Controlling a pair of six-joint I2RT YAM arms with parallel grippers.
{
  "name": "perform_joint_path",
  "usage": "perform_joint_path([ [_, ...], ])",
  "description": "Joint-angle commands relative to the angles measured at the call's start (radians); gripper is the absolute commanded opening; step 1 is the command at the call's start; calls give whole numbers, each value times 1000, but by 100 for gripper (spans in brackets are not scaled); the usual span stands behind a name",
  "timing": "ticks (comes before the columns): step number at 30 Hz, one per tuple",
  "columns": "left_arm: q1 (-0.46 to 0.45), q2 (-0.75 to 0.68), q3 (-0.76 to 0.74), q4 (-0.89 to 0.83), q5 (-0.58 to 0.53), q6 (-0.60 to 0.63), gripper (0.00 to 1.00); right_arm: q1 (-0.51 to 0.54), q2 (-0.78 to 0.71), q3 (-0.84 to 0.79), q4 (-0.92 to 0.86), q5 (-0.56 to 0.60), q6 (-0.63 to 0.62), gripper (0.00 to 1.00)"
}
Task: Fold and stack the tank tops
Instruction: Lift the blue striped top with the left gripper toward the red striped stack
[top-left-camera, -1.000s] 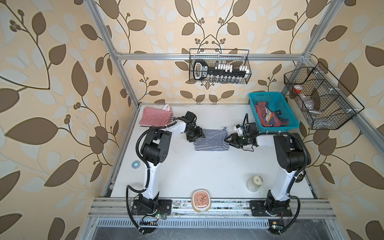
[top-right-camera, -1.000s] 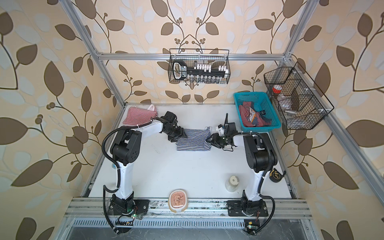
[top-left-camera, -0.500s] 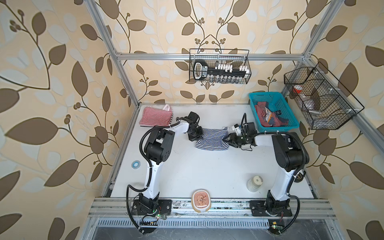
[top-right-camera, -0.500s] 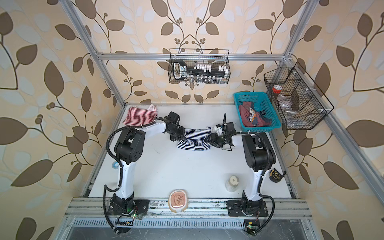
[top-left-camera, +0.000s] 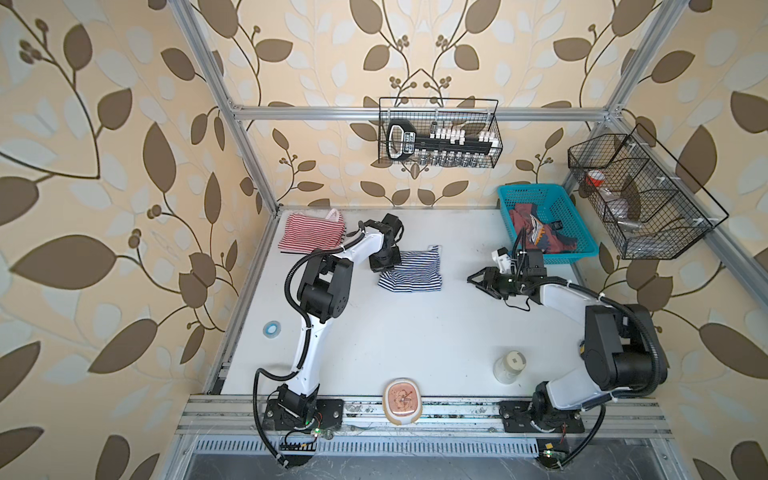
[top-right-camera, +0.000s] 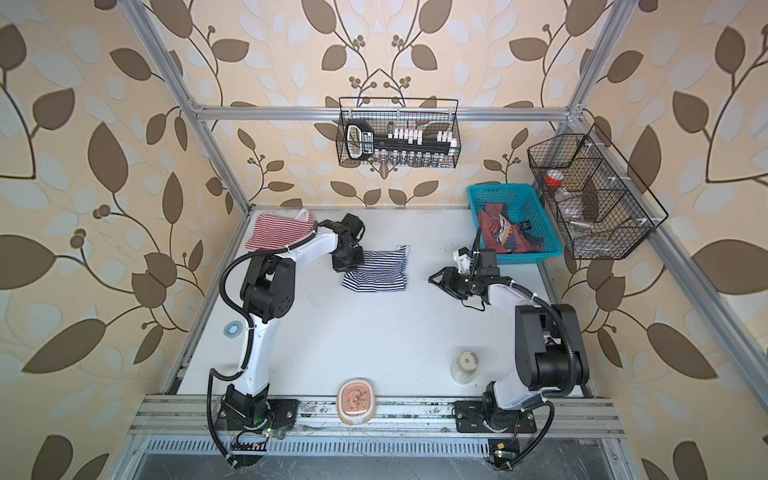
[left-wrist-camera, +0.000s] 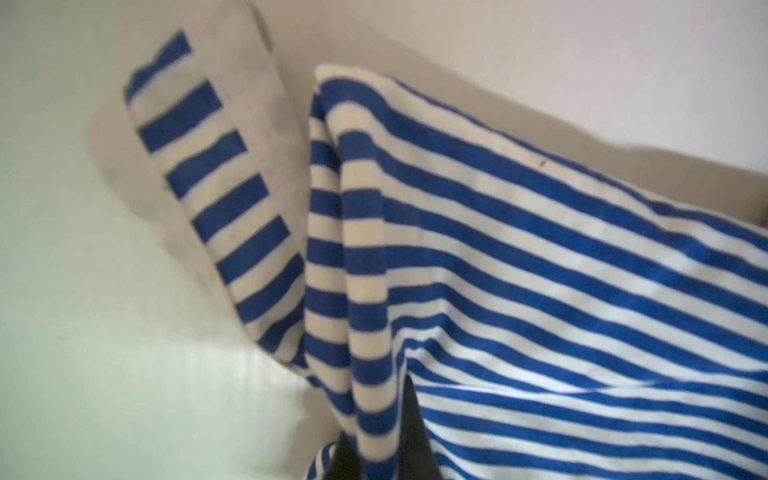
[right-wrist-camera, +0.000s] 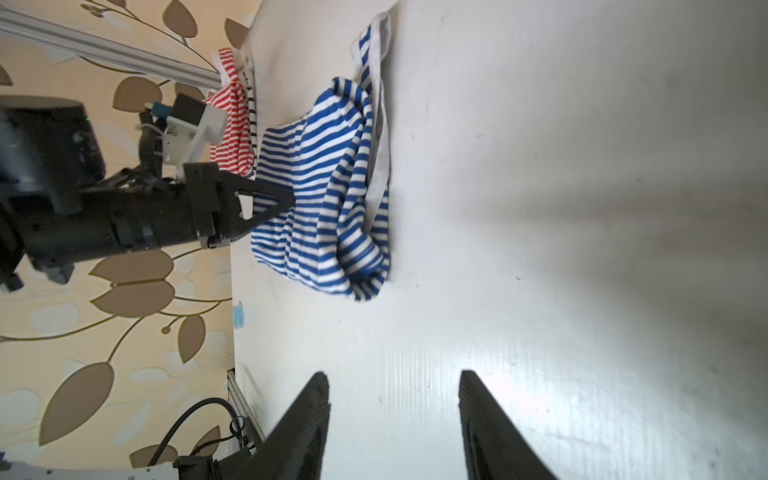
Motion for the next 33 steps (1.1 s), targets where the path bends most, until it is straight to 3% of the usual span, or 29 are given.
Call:
perform_joint_path([
  [1, 31, 27, 127, -148, -167, 78, 0, -10, -43, -35, -54, 15, -28, 52],
  [9, 84, 100, 355, -171, -228, 212, 0, -24, -71, -64, -66, 18, -36, 52],
  [17, 129, 91, 450, -124, -258, 367, 0, -27, -63, -81, -57, 23, -32, 52],
  [23, 172, 58, 462, -109, -275, 466, 0, -27, -55, -87, -47, 25, -27, 52],
  [33, 214, -59, 400, -52, -282, 531, 0, -26, -36, -98, -18, 19, -12, 52],
])
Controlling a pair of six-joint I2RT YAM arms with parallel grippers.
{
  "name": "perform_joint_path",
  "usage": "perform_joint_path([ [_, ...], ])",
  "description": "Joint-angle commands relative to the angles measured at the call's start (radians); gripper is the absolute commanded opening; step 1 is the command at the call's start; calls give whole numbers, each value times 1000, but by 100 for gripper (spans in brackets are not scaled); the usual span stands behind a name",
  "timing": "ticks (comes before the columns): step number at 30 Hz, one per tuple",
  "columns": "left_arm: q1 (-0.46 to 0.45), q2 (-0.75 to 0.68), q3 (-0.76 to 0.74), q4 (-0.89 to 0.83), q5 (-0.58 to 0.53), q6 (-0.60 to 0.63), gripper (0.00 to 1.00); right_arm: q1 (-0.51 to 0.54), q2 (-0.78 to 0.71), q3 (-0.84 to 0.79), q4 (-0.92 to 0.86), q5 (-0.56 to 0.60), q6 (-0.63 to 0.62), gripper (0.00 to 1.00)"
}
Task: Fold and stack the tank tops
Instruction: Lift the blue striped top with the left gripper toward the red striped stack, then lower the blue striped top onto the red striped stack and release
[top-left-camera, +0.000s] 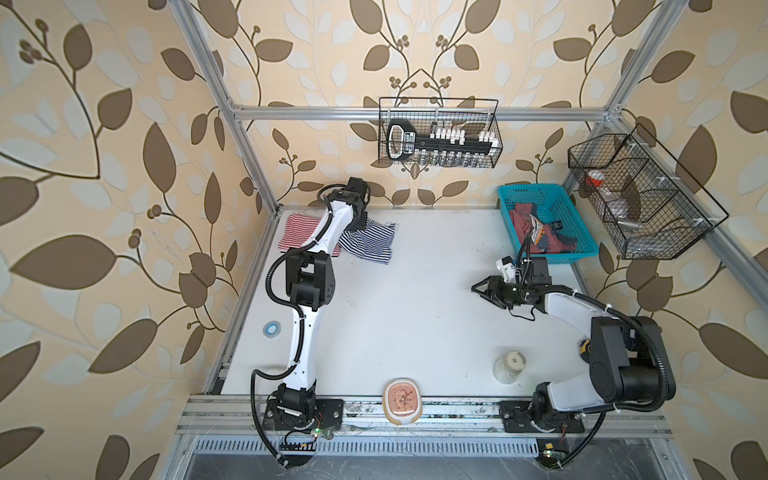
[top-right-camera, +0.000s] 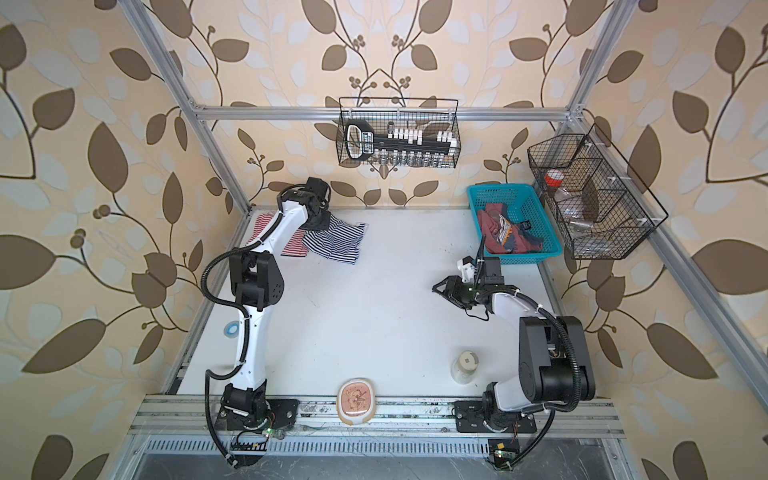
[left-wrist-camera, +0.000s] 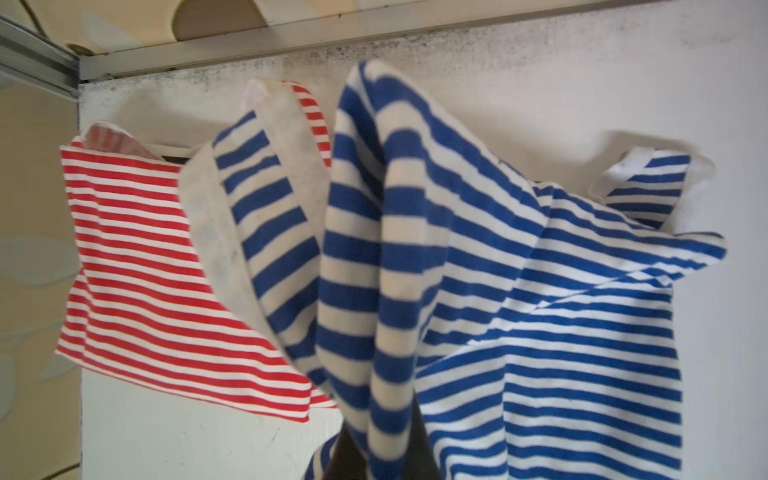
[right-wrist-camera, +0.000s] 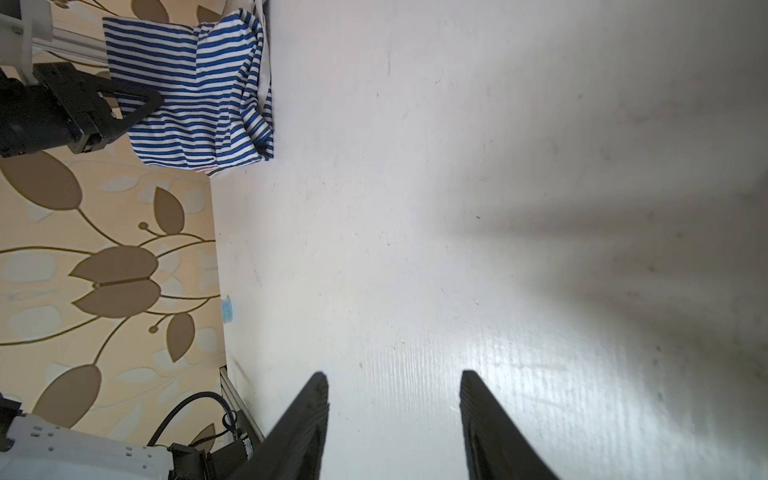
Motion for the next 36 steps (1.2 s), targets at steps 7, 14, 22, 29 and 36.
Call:
perform_joint_path([
  [7, 44, -159, -5, 28, -40, 61, 0, -4, 19, -18, 22, -1, 0, 52],
  [14, 74, -204, -32, 31, -41, 73, 0, -5, 29, -20, 31, -6, 1, 52],
  [22, 120, -248, -94, 50, -25, 91, 0, -3, 46, -17, 43, -16, 3, 52],
  [29, 158, -277, -106, 58, -10, 95, 0, 0, 64, -14, 55, -23, 6, 52],
  [36, 174, -284, -108, 58, 1, 101, 0, 14, 78, -8, 63, -26, 9, 52],
])
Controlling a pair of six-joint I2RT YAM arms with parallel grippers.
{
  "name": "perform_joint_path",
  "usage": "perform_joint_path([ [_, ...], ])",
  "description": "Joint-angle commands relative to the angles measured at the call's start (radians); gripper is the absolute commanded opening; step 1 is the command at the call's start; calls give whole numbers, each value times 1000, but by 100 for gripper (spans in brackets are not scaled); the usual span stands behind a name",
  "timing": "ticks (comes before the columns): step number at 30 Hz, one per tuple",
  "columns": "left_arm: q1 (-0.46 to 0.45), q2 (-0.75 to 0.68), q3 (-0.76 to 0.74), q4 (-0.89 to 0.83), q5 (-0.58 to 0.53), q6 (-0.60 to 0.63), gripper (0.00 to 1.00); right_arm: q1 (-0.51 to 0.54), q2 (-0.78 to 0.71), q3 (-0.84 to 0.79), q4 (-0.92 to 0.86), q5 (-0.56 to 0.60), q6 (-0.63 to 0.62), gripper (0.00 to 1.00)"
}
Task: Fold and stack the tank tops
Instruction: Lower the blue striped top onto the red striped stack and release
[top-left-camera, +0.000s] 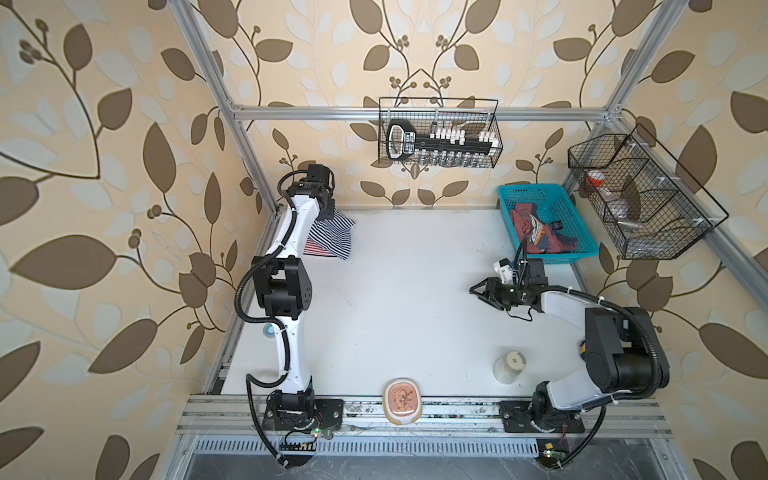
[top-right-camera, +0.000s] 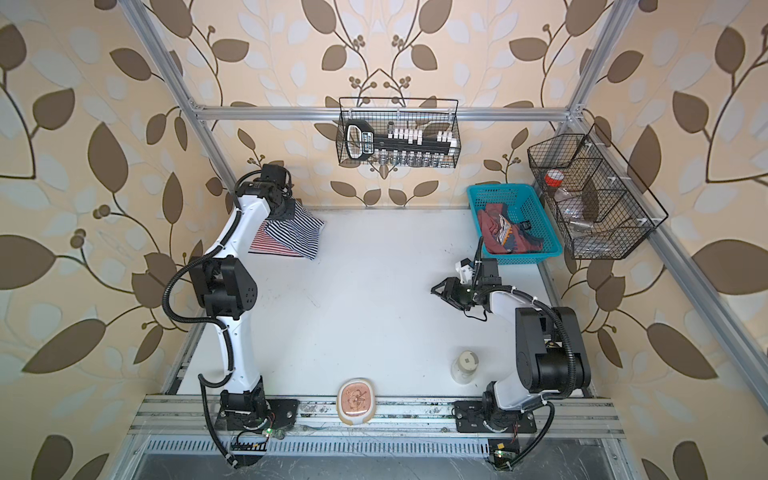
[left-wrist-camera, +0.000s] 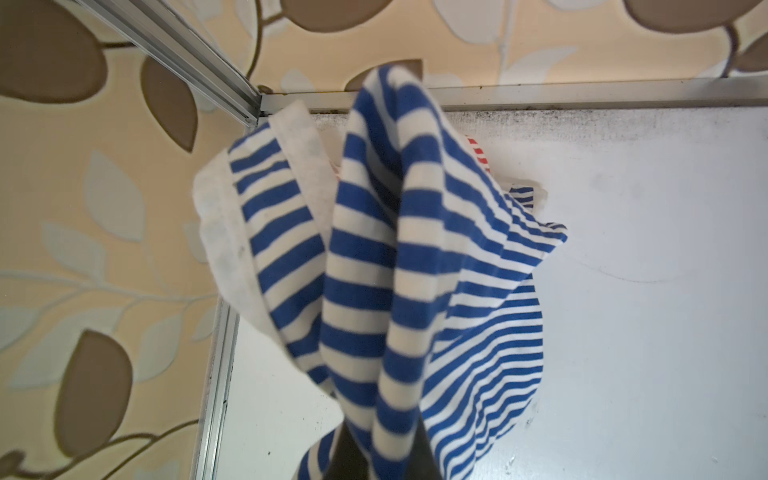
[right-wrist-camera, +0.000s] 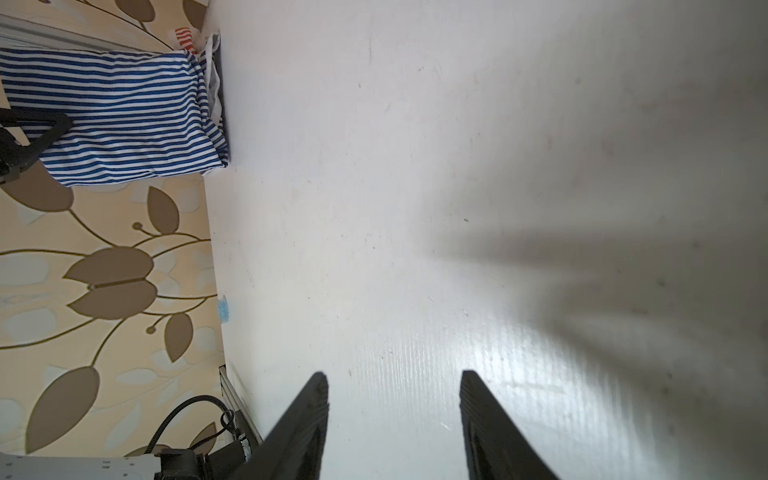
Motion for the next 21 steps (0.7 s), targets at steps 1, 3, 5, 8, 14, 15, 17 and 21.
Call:
perform_joint_path([
  [1, 11, -78, 2, 25, 14, 12, 0, 8, 15, -2, 15, -17, 2, 52],
  [3, 13, -80, 2, 26, 12, 13, 0, 9, 18, -1, 14, -17, 3, 52],
  [5, 16, -81, 7, 28, 13, 12, 0, 8, 19, -1, 14, -18, 1, 52],
  [8, 23, -81, 15, 29, 15, 15, 0, 9, 24, -2, 16, -17, 1, 52],
  [14, 45, -79, 23, 30, 28, 16, 0, 12, 28, 1, 15, -15, 2, 52],
  [15, 49, -77, 23, 33, 28, 18, 0, 12, 30, 3, 15, -15, 2, 52],
  [17, 61, -67, 23, 38, 34, 18, 0, 15, 31, 3, 12, -13, 1, 52],
  [21, 89, -42, 4, 71, 64, 22, 0, 22, 38, 9, 11, -11, 1, 52],
])
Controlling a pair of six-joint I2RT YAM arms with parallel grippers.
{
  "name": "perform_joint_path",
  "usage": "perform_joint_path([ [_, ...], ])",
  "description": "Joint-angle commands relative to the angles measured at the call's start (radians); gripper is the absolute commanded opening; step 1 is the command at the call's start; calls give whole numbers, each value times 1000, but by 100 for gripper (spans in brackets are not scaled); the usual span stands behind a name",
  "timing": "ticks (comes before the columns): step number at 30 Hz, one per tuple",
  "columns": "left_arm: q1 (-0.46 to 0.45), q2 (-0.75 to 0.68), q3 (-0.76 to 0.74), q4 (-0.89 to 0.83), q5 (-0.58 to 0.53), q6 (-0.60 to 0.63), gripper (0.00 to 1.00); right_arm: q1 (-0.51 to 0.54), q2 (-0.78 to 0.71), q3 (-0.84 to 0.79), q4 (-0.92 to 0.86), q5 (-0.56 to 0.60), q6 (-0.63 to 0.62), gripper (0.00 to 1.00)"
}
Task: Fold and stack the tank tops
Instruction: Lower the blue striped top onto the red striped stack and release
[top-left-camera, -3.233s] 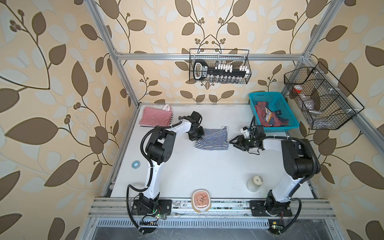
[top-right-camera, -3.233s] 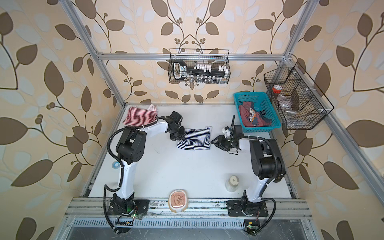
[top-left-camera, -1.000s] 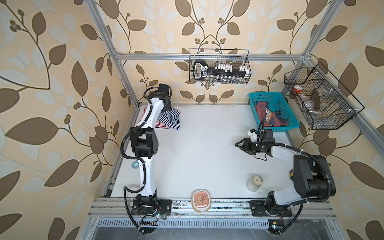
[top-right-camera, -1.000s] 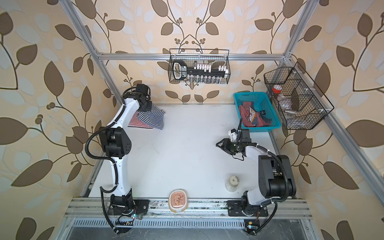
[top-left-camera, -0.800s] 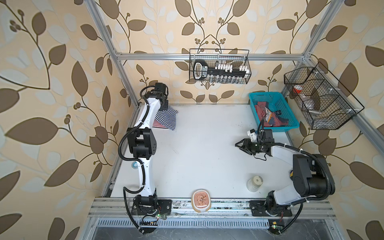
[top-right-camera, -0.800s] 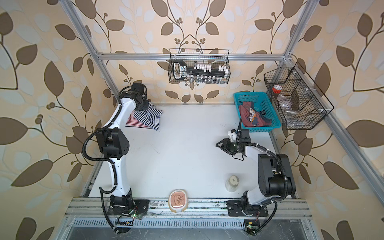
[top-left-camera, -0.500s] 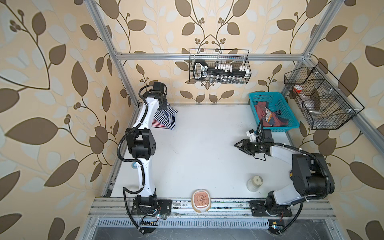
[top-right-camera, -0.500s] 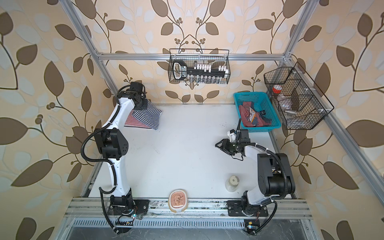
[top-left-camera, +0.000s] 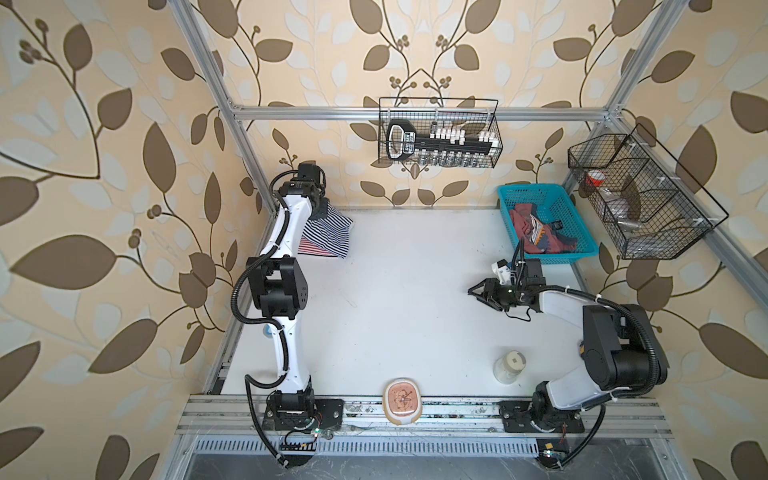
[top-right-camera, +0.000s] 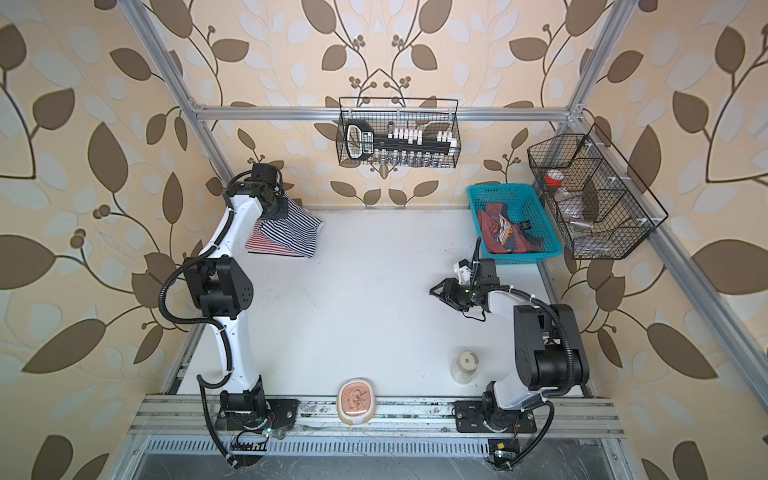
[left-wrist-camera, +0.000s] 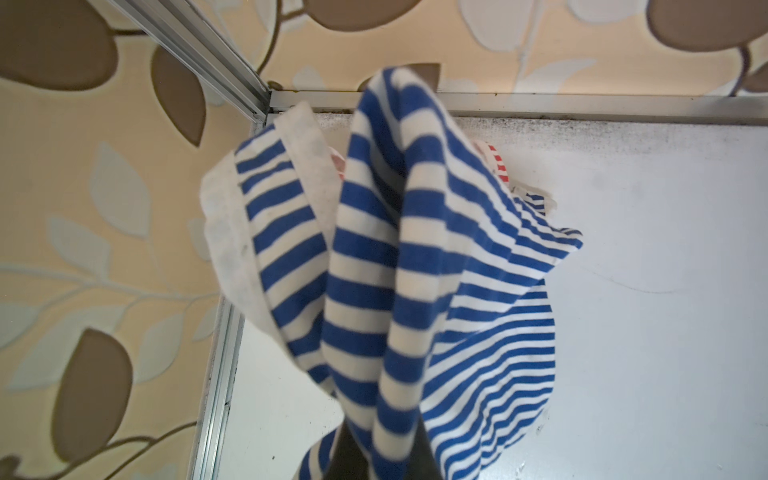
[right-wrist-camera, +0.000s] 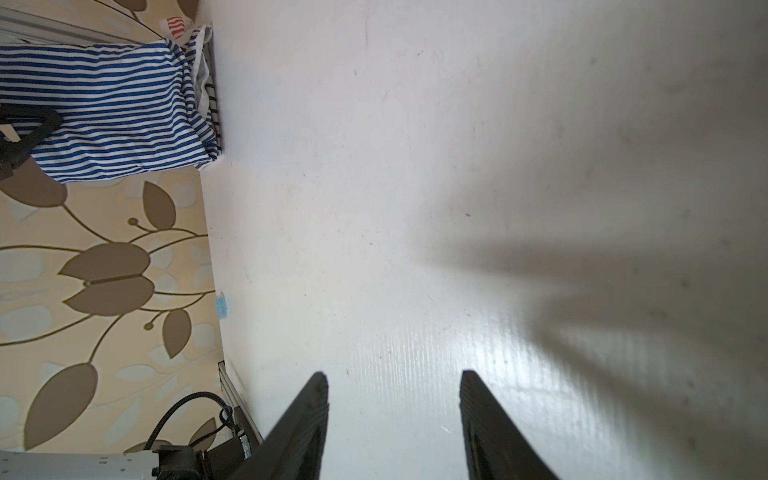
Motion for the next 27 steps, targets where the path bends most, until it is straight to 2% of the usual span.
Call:
perform_joint_path([
  [1, 30, -32, 1, 63, 25, 20, 0, 11, 21, 10, 4, -9, 0, 52],
  [17, 129, 192, 10, 220, 119, 9, 0, 70, 13, 25, -99, 67, -24, 52],
  [27, 162, 269, 19, 250, 103, -19, 0, 125, 14, 35, -114, 101, 1, 52],
])
